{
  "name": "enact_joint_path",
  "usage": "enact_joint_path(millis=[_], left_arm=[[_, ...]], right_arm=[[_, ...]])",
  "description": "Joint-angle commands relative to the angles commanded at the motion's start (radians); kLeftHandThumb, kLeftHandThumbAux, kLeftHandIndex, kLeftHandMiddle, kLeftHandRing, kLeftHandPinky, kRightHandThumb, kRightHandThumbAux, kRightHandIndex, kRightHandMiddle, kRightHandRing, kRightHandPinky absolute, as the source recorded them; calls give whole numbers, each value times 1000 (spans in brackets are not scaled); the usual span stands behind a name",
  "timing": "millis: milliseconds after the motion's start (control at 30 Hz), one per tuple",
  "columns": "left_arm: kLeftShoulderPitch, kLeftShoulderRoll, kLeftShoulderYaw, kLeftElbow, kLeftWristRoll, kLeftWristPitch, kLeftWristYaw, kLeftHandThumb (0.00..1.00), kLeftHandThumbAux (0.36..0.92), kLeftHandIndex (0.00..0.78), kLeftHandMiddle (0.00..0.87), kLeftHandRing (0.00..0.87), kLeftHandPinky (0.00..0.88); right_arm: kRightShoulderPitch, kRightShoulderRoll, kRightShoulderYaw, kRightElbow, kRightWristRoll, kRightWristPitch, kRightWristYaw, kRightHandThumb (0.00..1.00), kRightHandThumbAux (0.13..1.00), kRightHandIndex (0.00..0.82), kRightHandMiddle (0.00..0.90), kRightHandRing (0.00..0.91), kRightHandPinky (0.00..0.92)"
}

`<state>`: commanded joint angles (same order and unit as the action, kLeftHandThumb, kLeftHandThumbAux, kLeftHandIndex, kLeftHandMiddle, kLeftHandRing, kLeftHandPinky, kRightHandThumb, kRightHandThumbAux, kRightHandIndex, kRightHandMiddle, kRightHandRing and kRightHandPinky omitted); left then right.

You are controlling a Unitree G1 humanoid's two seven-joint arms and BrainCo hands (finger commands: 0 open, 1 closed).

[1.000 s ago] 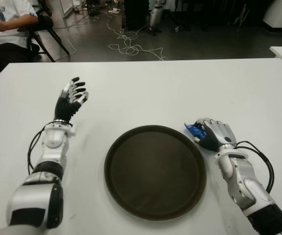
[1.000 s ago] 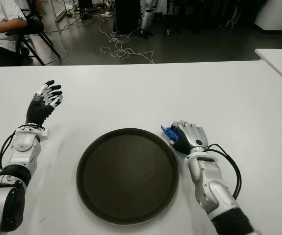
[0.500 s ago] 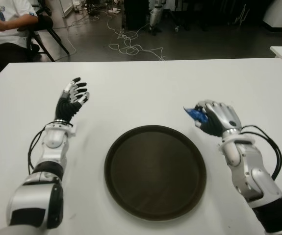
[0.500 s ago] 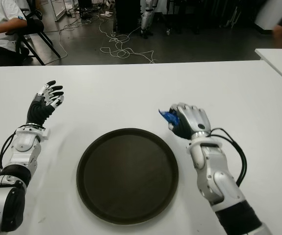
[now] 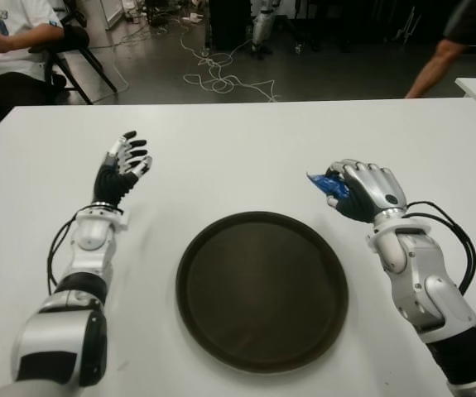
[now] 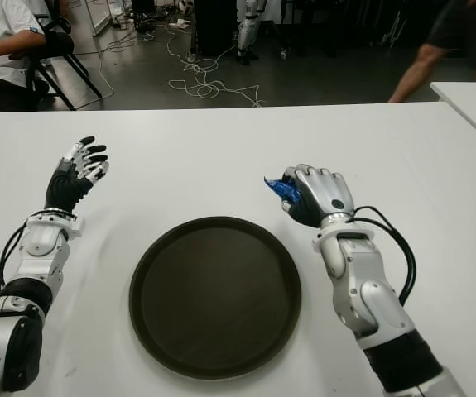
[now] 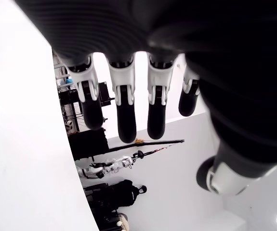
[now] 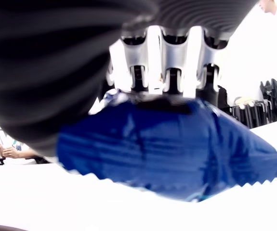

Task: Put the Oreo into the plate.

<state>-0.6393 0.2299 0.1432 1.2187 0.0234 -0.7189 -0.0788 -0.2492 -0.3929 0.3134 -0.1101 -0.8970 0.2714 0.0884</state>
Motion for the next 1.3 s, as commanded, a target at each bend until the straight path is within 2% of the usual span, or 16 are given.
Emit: enact_joint_path(millis=[167, 400, 533, 633, 800, 967, 1033, 1300], left_arm=[[1, 0, -1, 1, 2, 0, 7, 323, 642, 124, 210, 190, 179], [-1, -5, 1, 3, 0, 0, 10, 308, 630, 120, 207, 194, 193], [-2, -7, 2, 4, -1, 0, 10, 309, 635, 120, 210, 199, 202], [-1, -10, 0, 1, 1, -1, 15, 312, 637, 118, 212, 198, 199], [-2, -13, -1, -2, 0, 3, 12, 328, 634, 117, 213, 197, 206], [-4, -14, 0, -3, -2, 15, 7, 343, 643, 119, 209, 195, 207], [-4, -15, 1, -2, -3, 18, 7, 345, 643, 118, 208, 194, 203], [-4, -19, 3, -3, -6, 15, 5, 329, 598, 121, 215, 200, 199]], right_arm=[[-20, 13, 13, 12, 3, -26, 5, 689, 736, 422, 653, 667, 629], [-40, 32, 30, 1, -1, -22, 32, 689, 737, 421, 663, 679, 639], [-43, 66, 56, -11, -11, -12, 42, 689, 737, 421, 642, 659, 634], [-40, 118, 116, 33, -25, -34, 4, 690, 737, 420, 626, 648, 625], [-48, 158, 187, 72, -37, -62, 3, 691, 738, 417, 586, 607, 591], [-34, 144, 217, 48, -27, -106, 49, 690, 738, 416, 568, 598, 599], [-31, 125, 218, 21, -4, -137, 90, 690, 739, 416, 559, 593, 601], [-36, 104, 209, 0, 59, -229, 129, 693, 736, 416, 565, 600, 622]])
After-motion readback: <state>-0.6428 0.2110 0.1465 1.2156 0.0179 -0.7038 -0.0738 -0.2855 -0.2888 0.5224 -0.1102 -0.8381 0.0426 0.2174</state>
